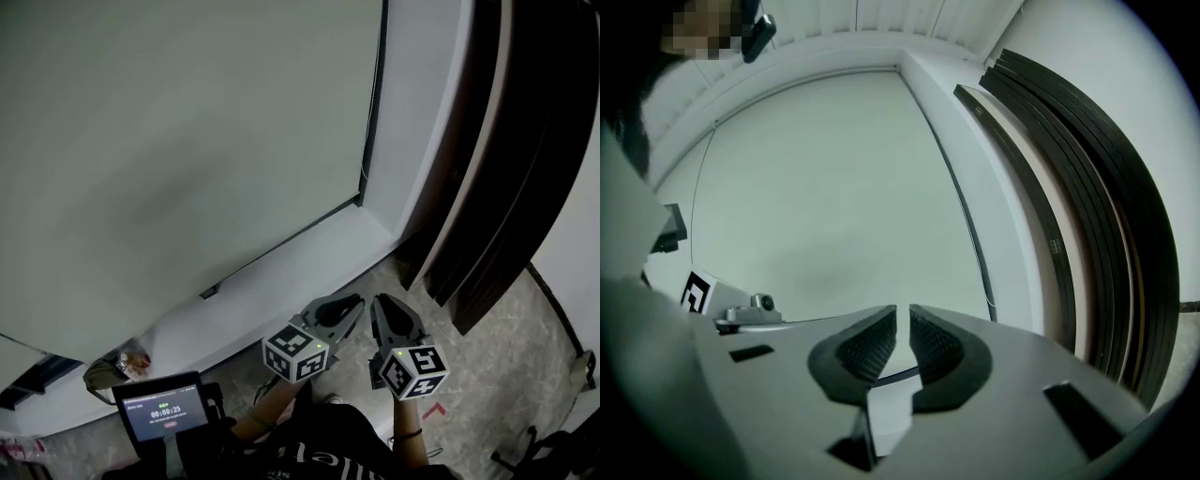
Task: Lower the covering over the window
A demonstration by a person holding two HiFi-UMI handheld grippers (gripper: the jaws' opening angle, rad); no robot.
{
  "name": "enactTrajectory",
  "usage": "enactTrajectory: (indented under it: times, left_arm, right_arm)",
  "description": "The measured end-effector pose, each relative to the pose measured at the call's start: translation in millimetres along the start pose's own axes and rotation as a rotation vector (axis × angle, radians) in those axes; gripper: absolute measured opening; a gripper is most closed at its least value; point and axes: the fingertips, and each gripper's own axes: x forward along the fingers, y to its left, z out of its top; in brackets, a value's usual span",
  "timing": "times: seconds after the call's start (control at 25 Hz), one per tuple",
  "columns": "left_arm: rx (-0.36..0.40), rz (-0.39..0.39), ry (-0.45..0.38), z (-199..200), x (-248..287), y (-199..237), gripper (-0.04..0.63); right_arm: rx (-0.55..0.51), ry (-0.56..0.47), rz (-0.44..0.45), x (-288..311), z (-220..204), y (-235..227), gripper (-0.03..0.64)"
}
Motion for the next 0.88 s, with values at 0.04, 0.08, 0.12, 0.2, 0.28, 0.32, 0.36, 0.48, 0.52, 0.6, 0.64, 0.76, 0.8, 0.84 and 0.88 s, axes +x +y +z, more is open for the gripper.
enactTrajectory:
  times: [0.04,0.08,0.12,0.2,0.28,0.32,0.36,0.48,0.52,0.6,0.64,0.76,0.8,0.84,0.88]
  left_arm:
    - [-0.003,0.007,-0.004,2,0,5,0.031]
    - [-0.005,0.013,-0.008,5,0,11,0.031]
    - [-0.005,0.019,-0.01,6,-1,13,0.031]
    - [-0.001,0.028,-0.016,5,-4,7,0.031]
    - [0.008,0.034,-0.017,2,-6,-5,0.031]
    - [0.011,0.037,-0.016,1,-6,-9,0.031]
    - [0.012,0.04,-0.015,0,-5,-10,0.031]
    - [0.012,0.05,-0.008,10,2,-2,0.031]
    - [0.011,0.055,-0.004,15,5,3,0.031]
    - [0.01,0.063,-0.001,22,11,9,0.031]
    - [0.01,0.067,-0.004,21,9,9,0.031]
    - [0.012,0.079,-0.021,10,-4,5,0.031]
    - [0.01,0.083,-0.025,8,-7,5,0.031]
    - [0.007,0.087,-0.027,8,-9,7,0.031]
    - [0.004,0.091,-0.027,8,-10,9,0.031]
  right_arm:
    - [-0.001,0.0,0.005,4,1,1,0.049]
    - [-0.004,0.001,0.009,9,2,3,0.048]
    - [-0.007,0.002,0.014,10,2,5,0.048]
    - [-0.01,-0.002,0.024,2,1,7,0.046]
    - [-0.011,-0.01,0.032,-10,1,7,0.046]
    - [-0.012,-0.012,0.036,-14,0,6,0.046]
    - [-0.012,-0.014,0.039,-15,1,5,0.046]
    - [-0.005,-0.014,0.043,-6,10,-1,0.044]
    - [-0.001,-0.013,0.043,0,16,-4,0.044]
    - [0.005,-0.014,0.043,5,22,-9,0.044]
    - [0.004,-0.015,0.044,4,21,-9,0.043]
    - [-0.008,-0.023,0.058,-7,8,0,0.043]
    - [-0.01,-0.023,0.065,-9,5,3,0.043]
    - [-0.011,-0.022,0.072,-8,4,5,0.043]
    - [-0.012,-0.02,0.076,-7,4,7,0.043]
